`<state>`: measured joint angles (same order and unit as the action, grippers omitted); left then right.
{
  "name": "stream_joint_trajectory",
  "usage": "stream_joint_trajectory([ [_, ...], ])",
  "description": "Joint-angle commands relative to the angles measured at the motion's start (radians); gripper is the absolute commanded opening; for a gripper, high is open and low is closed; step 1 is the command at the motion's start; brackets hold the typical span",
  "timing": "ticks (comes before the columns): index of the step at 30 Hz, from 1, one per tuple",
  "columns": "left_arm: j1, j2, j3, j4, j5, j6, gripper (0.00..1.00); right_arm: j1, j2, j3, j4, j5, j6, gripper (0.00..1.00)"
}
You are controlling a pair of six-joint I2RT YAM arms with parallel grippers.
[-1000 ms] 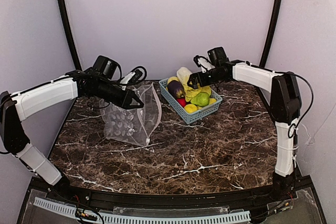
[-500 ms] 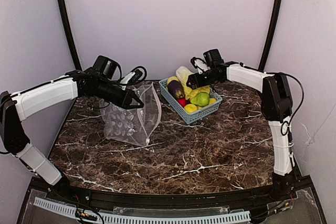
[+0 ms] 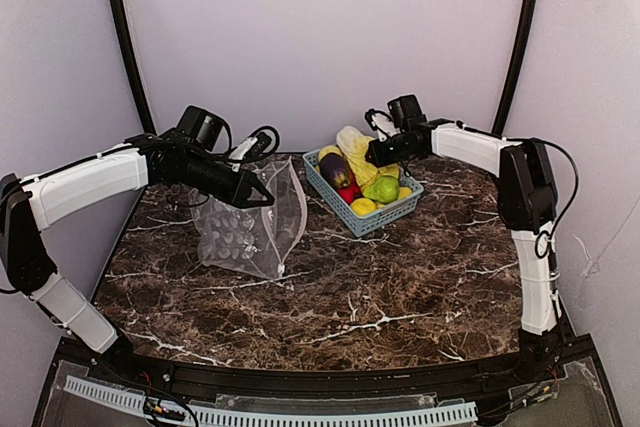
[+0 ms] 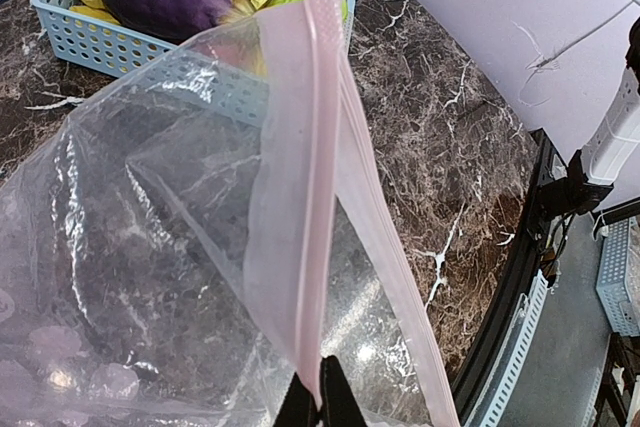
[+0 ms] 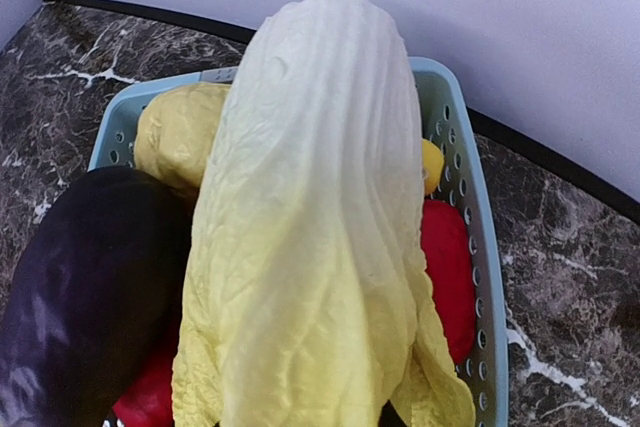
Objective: Place the food in the zip-top bag and seal the zipper
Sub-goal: Pick up the fake vegetable from the bin, then place the fake vegetable in the zipper food storage bag.
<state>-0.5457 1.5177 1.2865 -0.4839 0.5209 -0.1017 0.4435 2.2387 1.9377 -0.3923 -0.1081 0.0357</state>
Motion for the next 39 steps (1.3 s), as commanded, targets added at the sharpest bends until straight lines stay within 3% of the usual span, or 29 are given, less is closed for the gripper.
stream_joint_trajectory([
  [1,0.006,-0.014,-0.016,0.006,0.016,-0.004,0.01,-0.012,-0.05,-0.038,0.037,0.012,0.006,0.15],
  [8,0.007,-0.013,-0.016,0.007,0.014,-0.003,0.01,-0.017,-0.11,-0.078,0.093,0.022,0.016,0.0],
  [30,0.006,-0.032,-0.02,0.012,0.013,-0.006,0.01,-0.026,-0.263,-0.169,0.185,0.074,0.017,0.0],
  [39,0.006,-0.039,-0.036,0.035,0.008,-0.023,0.01,-0.009,-0.439,-0.238,0.068,-0.051,0.06,0.0],
])
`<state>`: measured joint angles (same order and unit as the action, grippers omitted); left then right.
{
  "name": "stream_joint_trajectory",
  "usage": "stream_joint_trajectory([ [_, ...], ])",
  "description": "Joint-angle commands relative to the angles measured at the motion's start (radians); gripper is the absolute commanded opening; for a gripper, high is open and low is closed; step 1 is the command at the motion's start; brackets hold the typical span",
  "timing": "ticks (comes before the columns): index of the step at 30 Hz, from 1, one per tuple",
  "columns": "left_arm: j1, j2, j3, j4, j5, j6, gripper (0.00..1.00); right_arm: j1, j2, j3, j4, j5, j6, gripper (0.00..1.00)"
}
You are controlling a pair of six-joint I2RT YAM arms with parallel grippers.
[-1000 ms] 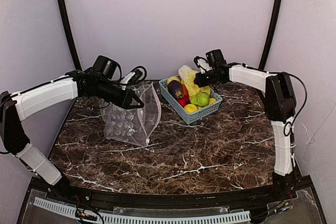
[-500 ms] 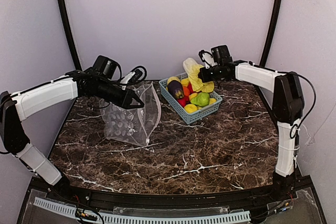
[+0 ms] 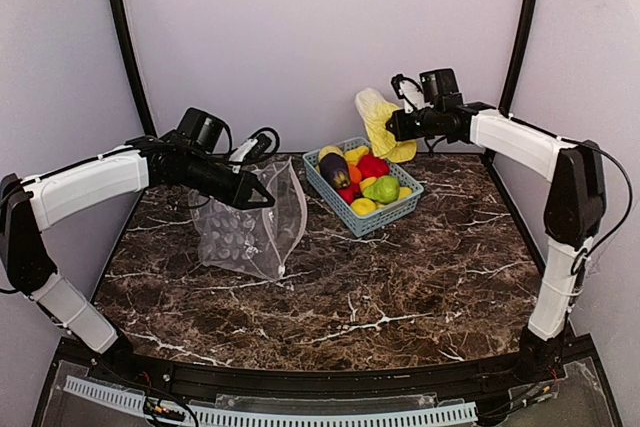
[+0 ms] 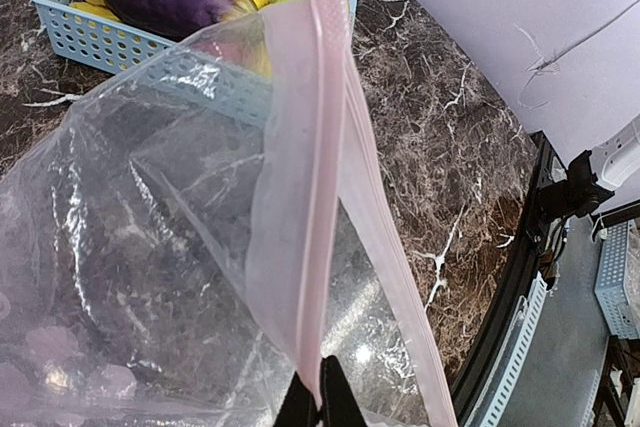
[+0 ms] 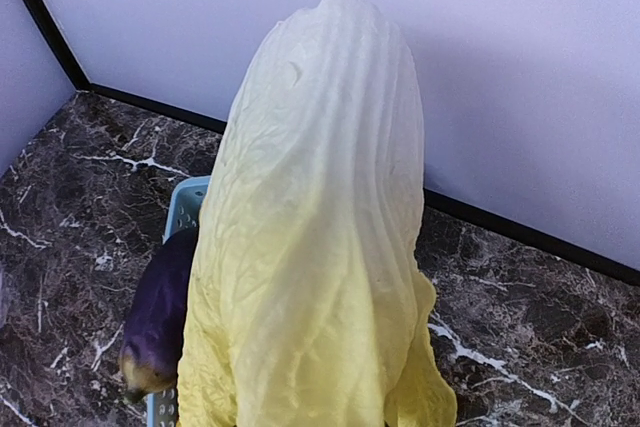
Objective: Place the food in the zip-top bag and seal the zipper
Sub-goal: Place the fake vegetable in the zipper food storage bag.
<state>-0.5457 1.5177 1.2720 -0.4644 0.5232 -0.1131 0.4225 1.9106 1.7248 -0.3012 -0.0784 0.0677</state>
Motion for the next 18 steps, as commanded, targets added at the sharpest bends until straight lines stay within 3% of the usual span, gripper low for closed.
stream_joint_trajectory([
  [1,0.007,-0.039,-0.023,0.02,0.007,-0.014,0.01,0.023,-0.136,-0.035,-0.049,-0.078,0.026,0.0],
  [14,0.007,-0.054,-0.038,0.039,-0.024,-0.024,0.01,0.326,-0.322,-0.053,-0.552,-0.105,0.072,0.0],
  [18,0.006,-0.063,-0.042,0.045,-0.026,-0.028,0.01,0.396,-0.36,-0.051,-0.619,-0.146,0.126,0.0],
])
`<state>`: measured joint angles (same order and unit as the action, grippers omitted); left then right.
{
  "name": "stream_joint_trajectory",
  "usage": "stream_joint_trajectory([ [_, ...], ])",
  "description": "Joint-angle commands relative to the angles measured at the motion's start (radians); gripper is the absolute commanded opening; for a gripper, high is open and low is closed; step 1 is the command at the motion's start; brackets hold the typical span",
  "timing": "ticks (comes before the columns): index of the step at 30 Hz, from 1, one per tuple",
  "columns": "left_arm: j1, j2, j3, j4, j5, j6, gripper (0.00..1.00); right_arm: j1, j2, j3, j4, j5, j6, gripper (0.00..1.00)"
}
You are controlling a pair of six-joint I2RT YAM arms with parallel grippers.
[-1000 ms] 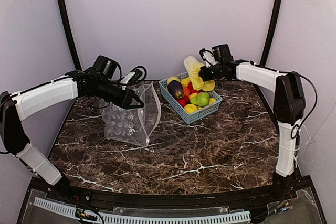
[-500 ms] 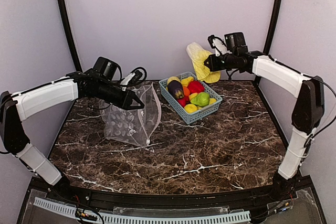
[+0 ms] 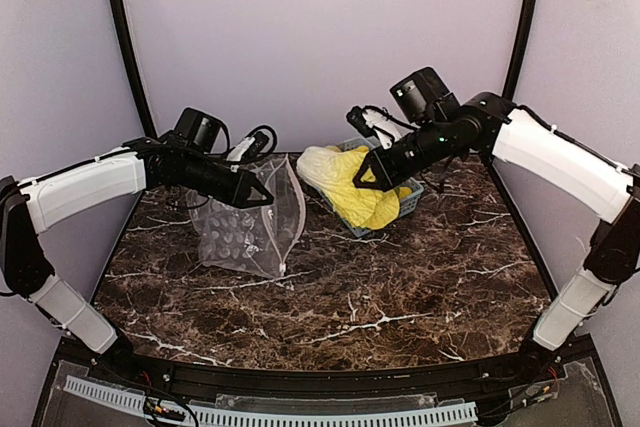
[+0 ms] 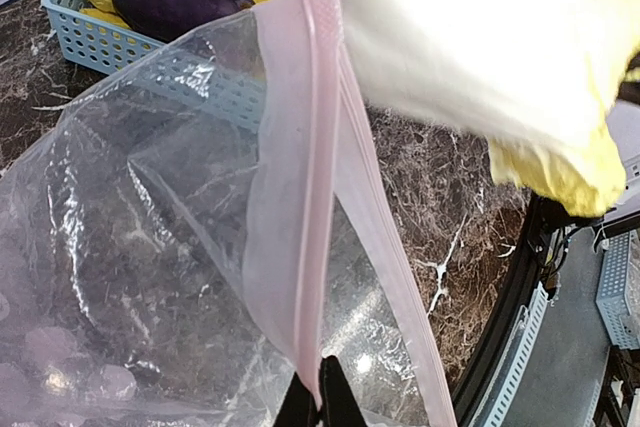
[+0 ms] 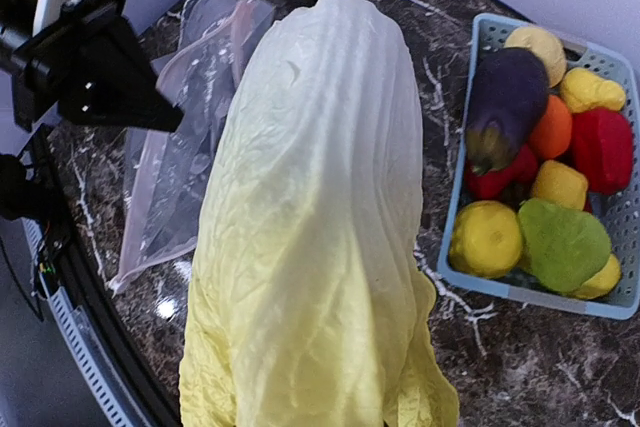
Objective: Place the food in the zip-top bag and seal the zipper
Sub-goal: Place the fake vegetable in the zipper food storage bag.
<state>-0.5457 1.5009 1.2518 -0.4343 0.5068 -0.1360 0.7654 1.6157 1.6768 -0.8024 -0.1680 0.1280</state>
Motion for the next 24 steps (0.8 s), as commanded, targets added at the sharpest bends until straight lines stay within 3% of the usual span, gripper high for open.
stream_joint_trajectory([
  [1,0.006,-0.047,-0.023,0.015,-0.011,-0.007,0.01,0.065,-0.074,-0.004,-0.124,-0.07,0.081,0.0],
  [9,0.006,-0.048,-0.025,0.018,-0.013,-0.014,0.01,0.128,-0.135,-0.055,-0.088,-0.176,0.138,0.0],
  [18,0.006,-0.063,-0.029,0.037,0.043,-0.011,0.01,0.129,-0.174,-0.173,0.147,-0.403,0.151,0.0],
  [24,0.006,-0.079,-0.035,0.057,0.087,-0.006,0.01,0.114,-0.148,-0.203,0.192,-0.414,0.153,0.0],
])
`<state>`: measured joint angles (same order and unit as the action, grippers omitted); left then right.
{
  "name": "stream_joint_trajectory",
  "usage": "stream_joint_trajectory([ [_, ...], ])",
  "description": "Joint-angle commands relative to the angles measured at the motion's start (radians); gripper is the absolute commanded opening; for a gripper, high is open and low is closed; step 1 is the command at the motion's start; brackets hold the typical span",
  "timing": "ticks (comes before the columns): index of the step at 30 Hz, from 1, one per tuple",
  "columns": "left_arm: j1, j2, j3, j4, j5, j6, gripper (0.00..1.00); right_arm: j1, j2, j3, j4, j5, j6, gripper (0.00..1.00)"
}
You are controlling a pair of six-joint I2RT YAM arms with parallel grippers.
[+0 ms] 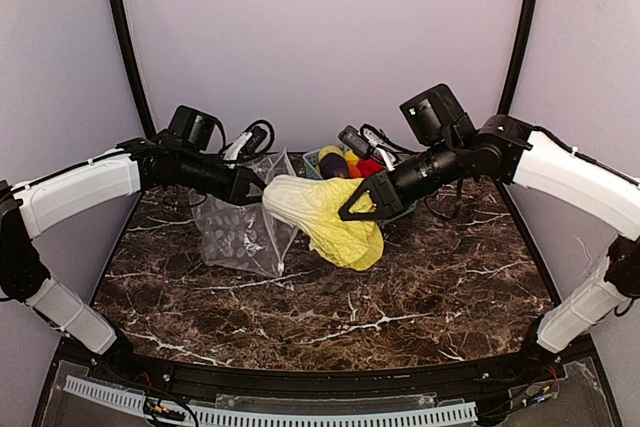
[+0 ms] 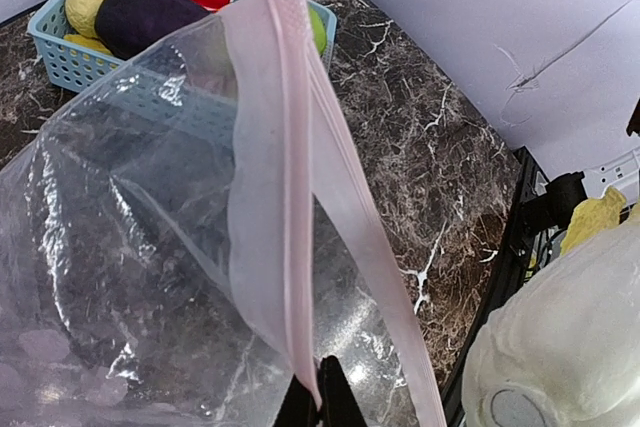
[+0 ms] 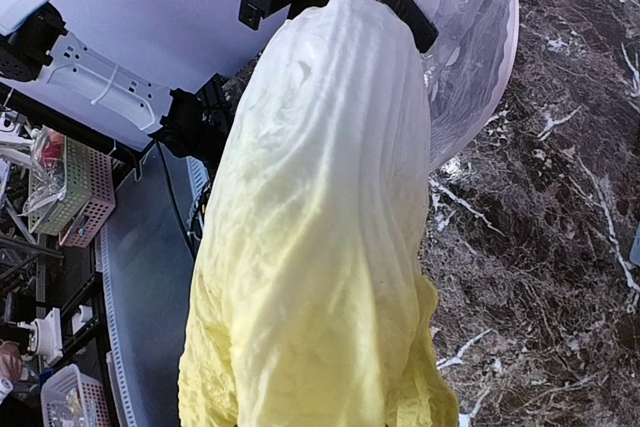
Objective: Place the food in the zip-top bag and seal the zipper
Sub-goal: Place the fake vegetable in the zipper food storage bag.
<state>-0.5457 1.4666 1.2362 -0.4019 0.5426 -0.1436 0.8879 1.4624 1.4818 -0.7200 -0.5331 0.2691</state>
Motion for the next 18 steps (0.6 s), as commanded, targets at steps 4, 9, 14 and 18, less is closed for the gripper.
stream_joint_trajectory([
  [4,0.006,-0.047,-0.023,0.033,0.076,0.004,0.01,-0.027,0.043,0.004,0.113,-0.032,0.036,0.0],
  [9,0.006,-0.054,-0.021,0.032,0.081,0.014,0.01,-0.039,0.089,0.032,0.056,0.037,0.048,0.0],
  [14,0.006,-0.068,-0.02,0.021,0.053,0.028,0.01,-0.092,0.085,0.003,-0.026,0.149,0.09,0.0],
  [18,0.006,-0.058,-0.019,0.027,0.081,0.027,0.01,-0.104,0.095,0.002,-0.04,0.193,0.1,0.0],
])
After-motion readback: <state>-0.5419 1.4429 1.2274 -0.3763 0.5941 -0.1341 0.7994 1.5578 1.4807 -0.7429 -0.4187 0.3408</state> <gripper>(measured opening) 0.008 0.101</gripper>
